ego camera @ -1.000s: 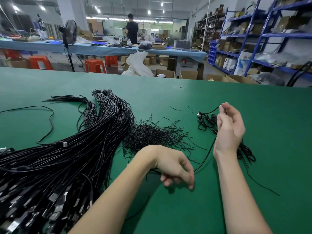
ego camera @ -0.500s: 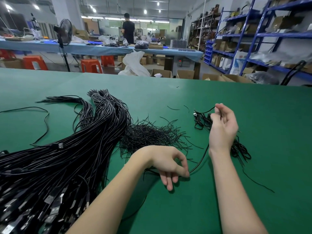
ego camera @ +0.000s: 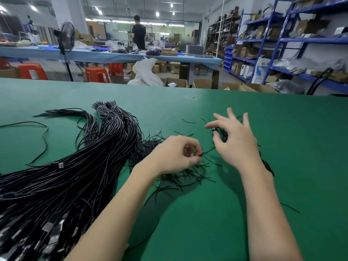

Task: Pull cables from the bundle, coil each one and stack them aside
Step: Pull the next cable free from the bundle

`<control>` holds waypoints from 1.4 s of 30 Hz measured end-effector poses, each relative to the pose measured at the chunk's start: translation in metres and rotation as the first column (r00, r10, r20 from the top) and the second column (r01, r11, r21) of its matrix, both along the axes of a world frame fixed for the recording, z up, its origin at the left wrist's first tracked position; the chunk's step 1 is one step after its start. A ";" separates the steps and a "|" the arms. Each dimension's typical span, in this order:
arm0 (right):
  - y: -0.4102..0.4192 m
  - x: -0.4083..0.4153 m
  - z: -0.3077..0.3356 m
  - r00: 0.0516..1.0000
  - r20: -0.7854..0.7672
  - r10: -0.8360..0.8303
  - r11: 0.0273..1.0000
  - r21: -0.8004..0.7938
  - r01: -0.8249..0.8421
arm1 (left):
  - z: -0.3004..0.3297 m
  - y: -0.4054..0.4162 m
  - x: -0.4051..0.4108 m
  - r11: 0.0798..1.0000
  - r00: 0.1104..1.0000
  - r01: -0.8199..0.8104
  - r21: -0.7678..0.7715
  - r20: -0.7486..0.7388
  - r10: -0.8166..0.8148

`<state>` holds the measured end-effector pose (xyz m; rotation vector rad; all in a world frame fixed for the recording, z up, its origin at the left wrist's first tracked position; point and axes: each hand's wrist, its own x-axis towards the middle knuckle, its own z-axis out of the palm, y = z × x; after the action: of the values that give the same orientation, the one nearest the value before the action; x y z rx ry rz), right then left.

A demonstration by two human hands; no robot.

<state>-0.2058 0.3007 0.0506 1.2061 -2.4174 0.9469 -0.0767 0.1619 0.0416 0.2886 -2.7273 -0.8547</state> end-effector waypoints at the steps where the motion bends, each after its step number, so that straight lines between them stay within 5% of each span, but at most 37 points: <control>1: 0.002 0.003 0.003 0.996 0.082 0.042 0.997 0.058 -0.047 | 0.003 -0.002 0.002 0.998 0.998 -0.037 -0.041 -0.050 0.035; 5: 0.007 0.015 0.013 0.870 0.391 0.299 0.942 0.025 -0.335 | 0.013 -0.007 0.008 0.974 0.964 -0.165 -0.155 -0.233 0.127; 8: 0.004 0.017 0.015 0.888 0.365 0.281 0.960 -0.103 -0.261 | 0.014 -0.005 0.008 0.954 0.913 -0.255 -0.158 -0.365 0.184; 11: 0.001 0.012 0.011 0.917 0.350 0.190 0.981 -0.099 -0.166 | 0.017 -0.005 0.005 0.948 0.829 -0.318 0.028 -0.477 0.292; 13: -0.002 0.011 0.008 0.908 0.378 0.178 0.976 -0.189 -0.112 | 0.024 -0.014 0.009 0.938 0.914 -0.251 0.240 -0.261 0.312; 15: -0.007 0.011 0.006 0.902 0.383 0.198 0.938 -0.341 -0.061 | 0.027 -0.022 0.017 0.843 0.989 -0.130 0.522 0.125 0.076; 17: -0.011 0.011 0.005 0.885 0.382 0.265 0.886 -0.459 -0.068 | 0.023 -0.025 0.020 0.719 0.956 -0.094 0.689 0.264 -0.128; 21: -0.004 0.005 0.003 0.691 0.471 0.548 0.824 -0.445 -0.349 | 0.013 -0.021 0.008 0.480 0.996 -0.066 0.875 0.030 0.082; 24: 0.001 0.003 -0.001 0.583 0.583 0.566 0.818 -0.308 -0.486 | 0.013 -0.016 -0.001 0.316 0.974 0.072 0.946 -0.135 0.181; 29: -0.014 0.018 -0.008 0.424 0.635 0.646 0.730 -0.351 -0.586 | 0.009 -0.003 -0.009 0.098 0.963 0.181 0.979 -0.197 0.183; 34: -0.017 0.021 -0.017 0.429 0.708 0.561 0.763 -0.243 -0.599 | 0.006 -0.007 -0.008 0.224 0.944 0.212 0.951 -0.259 0.202; 38: -0.018 0.020 -0.020 0.431 0.664 0.611 0.749 -0.309 -0.586 | 0.004 -0.006 -0.006 0.198 0.960 0.251 0.947 -0.270 0.077; 42: -0.018 0.015 -0.022 0.501 0.697 0.514 0.812 -0.205 -0.547 | 0.000 -0.006 -0.010 0.360 0.953 0.253 0.898 -0.296 0.070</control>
<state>-0.1912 0.2830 0.0288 1.9637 -2.6328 1.8929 -0.0864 0.1554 0.0417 0.1737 -1.6598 -2.2454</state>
